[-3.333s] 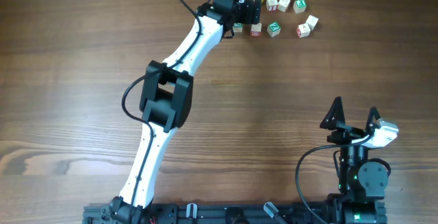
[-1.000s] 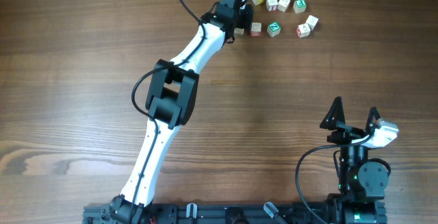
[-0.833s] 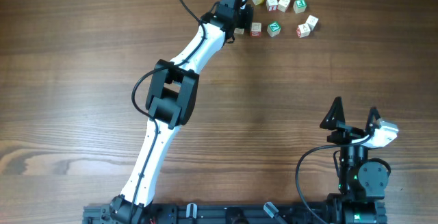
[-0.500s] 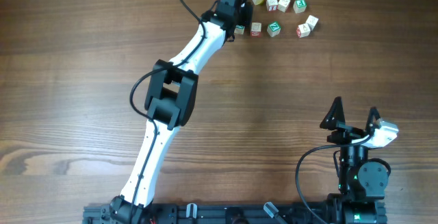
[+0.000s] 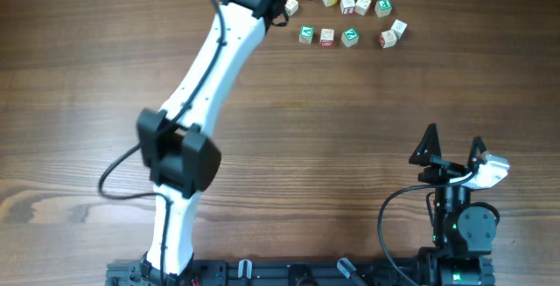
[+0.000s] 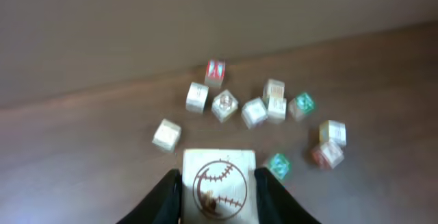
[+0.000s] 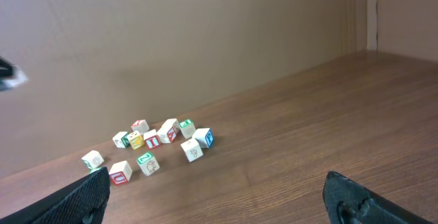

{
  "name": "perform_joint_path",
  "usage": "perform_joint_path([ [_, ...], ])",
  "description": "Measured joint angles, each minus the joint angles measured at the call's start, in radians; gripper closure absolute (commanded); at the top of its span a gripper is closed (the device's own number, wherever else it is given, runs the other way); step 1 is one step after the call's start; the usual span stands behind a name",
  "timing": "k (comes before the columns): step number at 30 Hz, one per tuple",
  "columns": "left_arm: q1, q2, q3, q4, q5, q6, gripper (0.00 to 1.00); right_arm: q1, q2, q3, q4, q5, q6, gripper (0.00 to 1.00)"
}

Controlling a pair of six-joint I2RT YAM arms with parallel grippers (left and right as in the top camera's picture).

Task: Form a horizontal line
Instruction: 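Carry the baseball block down-left and set it on the table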

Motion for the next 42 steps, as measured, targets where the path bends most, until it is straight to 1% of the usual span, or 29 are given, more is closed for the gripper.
perform_joint_path([
  [5, 0.000, -0.063, 0.003, -0.235, 0.000, -0.023, 0.71, 0.000, 0.000, 0.000, 0.000, 0.000, 0.000, 0.00],
  [8, 0.000, -0.069, 0.004, -0.379, 0.000, -0.041, 0.75, 0.000, 0.000, 0.000, 0.000, 0.000, 0.000, 0.00],
  [12, 0.000, -0.069, 0.003, -0.555, 0.000, -0.095, 0.80, 0.000, 0.000, 0.000, 0.000, 0.000, 0.000, 0.00],
  [15, -0.002, -0.069, 0.003, -0.626, 0.000, -0.149, 0.81, 0.000, 0.000, 0.000, 0.000, 0.000, 0.000, 0.00],
  [17, -0.005, -0.069, 0.001, -0.639, 0.000, -0.183, 0.80, 0.000, 0.000, 0.000, 0.000, 0.000, 0.000, 0.00],
  [20, -0.014, -0.069, -0.026, -0.612, 0.000, -0.232, 0.80, 0.000, 0.000, 0.000, 0.000, 0.000, 0.000, 0.00],
  [22, -0.025, -0.069, -0.066, -0.561, 0.000, -0.259, 0.80, 0.000, 0.000, 0.000, 0.000, 0.000, 0.000, 0.00],
  [29, -0.079, -0.069, -0.303, -0.372, 0.000, -0.323, 0.80, 0.000, 0.000, 0.000, 0.000, 0.000, 0.000, 0.00],
  [34, -0.093, -0.069, -0.495, -0.250, -0.008, -0.380, 0.85, 0.000, 0.000, 0.000, 0.000, 0.000, 0.000, 0.00],
  [42, -0.093, -0.072, -0.684, -0.024, -0.068, -0.421, 0.85, 0.000, 0.000, 0.000, 0.000, 0.000, 0.000, 0.00],
])
